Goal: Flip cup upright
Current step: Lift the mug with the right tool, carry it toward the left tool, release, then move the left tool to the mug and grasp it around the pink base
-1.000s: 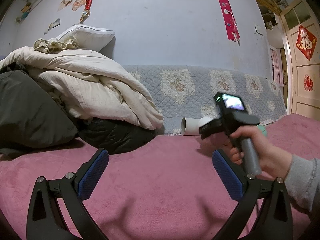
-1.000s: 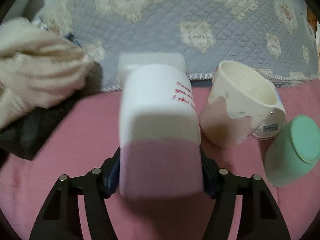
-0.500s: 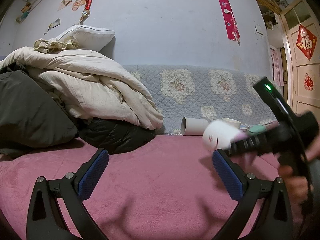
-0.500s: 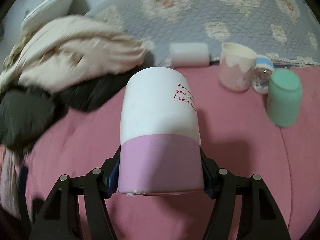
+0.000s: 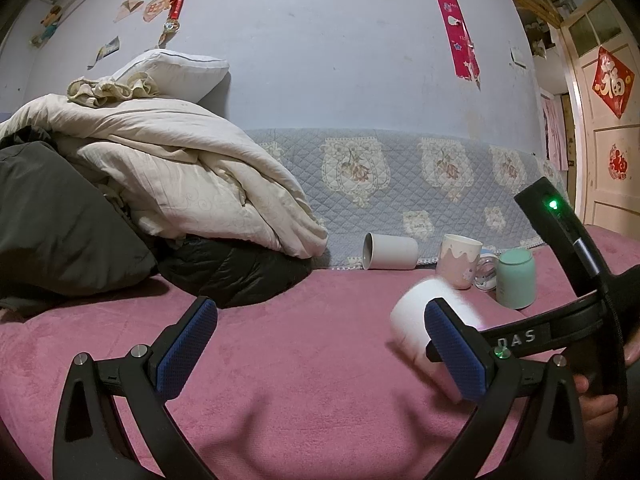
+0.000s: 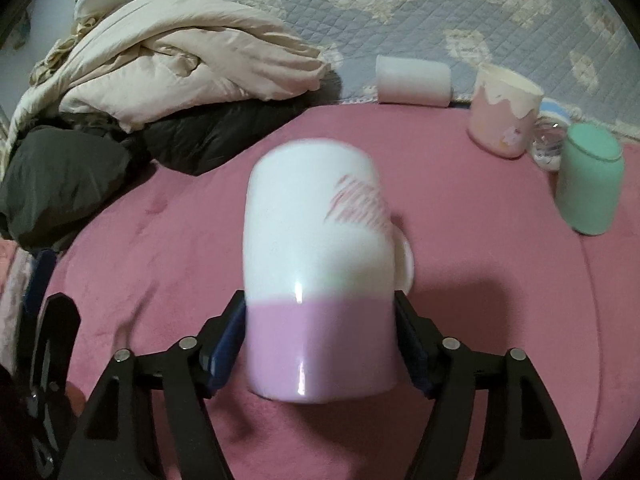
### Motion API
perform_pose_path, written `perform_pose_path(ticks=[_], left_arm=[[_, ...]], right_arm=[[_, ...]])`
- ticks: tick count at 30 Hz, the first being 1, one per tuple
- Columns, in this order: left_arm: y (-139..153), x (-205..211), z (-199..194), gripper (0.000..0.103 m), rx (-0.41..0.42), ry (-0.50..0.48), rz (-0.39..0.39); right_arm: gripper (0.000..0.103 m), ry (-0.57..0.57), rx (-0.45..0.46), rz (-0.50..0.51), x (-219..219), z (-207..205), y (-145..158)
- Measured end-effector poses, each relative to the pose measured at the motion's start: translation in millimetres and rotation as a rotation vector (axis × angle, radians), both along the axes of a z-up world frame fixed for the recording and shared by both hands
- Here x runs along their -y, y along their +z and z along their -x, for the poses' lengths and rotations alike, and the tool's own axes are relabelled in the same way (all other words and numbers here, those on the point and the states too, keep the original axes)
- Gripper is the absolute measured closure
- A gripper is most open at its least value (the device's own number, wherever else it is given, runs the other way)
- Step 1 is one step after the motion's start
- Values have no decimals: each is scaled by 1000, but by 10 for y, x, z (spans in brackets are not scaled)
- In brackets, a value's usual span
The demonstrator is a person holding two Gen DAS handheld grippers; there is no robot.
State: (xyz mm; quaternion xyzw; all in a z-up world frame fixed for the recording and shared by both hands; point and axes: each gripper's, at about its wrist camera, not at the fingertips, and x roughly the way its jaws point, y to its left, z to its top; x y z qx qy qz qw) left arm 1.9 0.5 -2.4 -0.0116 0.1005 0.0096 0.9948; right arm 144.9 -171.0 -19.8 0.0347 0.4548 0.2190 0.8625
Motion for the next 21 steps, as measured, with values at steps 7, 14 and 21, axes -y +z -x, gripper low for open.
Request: perform_pose_path(ticks=[7, 14, 21], left_arm=[[3, -1, 2, 0, 0, 0, 0], [5, 0, 4, 0, 0, 1, 0], [24, 7, -2, 0, -9, 3, -10]], right_arm=[[15, -58, 80, -79, 260, 75, 166], [6, -264, 474, -129, 917, 464, 344], [0, -450, 807, -14, 1157, 695, 288]])
